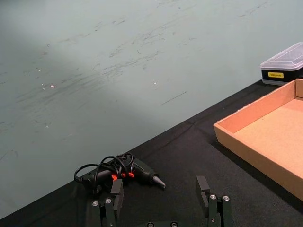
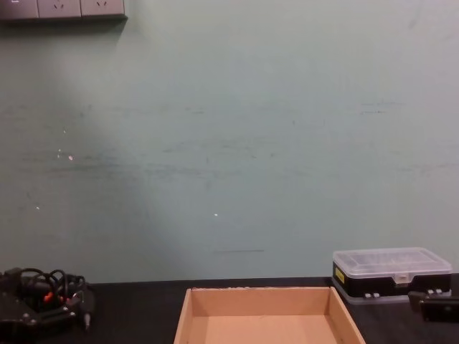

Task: Use one hand to pick up the angle iron from the table and place it into the box.

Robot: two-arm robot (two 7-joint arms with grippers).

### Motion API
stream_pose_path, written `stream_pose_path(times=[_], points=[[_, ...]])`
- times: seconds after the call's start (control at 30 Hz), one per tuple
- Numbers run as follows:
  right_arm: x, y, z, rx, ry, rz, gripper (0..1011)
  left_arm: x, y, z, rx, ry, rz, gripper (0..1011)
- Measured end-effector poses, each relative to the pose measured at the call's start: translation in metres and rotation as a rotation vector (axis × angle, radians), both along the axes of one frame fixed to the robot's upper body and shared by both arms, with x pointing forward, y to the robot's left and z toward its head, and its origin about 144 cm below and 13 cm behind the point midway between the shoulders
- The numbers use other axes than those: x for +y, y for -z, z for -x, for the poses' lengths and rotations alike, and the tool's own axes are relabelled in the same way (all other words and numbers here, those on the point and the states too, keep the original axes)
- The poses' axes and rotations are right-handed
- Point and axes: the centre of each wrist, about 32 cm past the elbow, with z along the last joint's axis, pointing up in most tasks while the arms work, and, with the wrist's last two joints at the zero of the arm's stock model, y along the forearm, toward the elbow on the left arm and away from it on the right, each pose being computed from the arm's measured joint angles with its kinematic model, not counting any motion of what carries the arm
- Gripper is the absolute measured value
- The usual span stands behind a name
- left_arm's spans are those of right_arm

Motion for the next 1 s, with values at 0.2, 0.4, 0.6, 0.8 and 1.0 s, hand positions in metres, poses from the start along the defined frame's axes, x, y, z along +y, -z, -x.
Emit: stream_pose_path(times=[0.2, 0.4, 0.6, 0.8, 1.0], points=[[0.0, 0.0, 0.0, 0.0, 0.0, 0.0, 1004, 0.0, 0.0, 0.0, 0.0, 0.0, 0.0, 1000], [0.0, 0.0, 0.0, 0.0, 0.0, 0.0, 1004, 0.0, 0.0, 0.0, 0.0, 0.0, 0.0, 1000], [0.001, 0.0, 0.0, -0.002, 0.002, -0.004, 1004, 0.0, 0.0, 0.0, 0.0, 0.0, 0.0, 1000], [0.004, -0.008, 0.003, -0.016, -0.002, -0.003, 1004, 0.0, 0.0, 0.0, 0.0, 0.0, 0.0, 1000], [0.01, -0.023, 0.012, 0.001, -0.033, 0.004, 1004, 0.0, 0.0, 0.0, 0.0, 0.0, 0.0, 1000]])
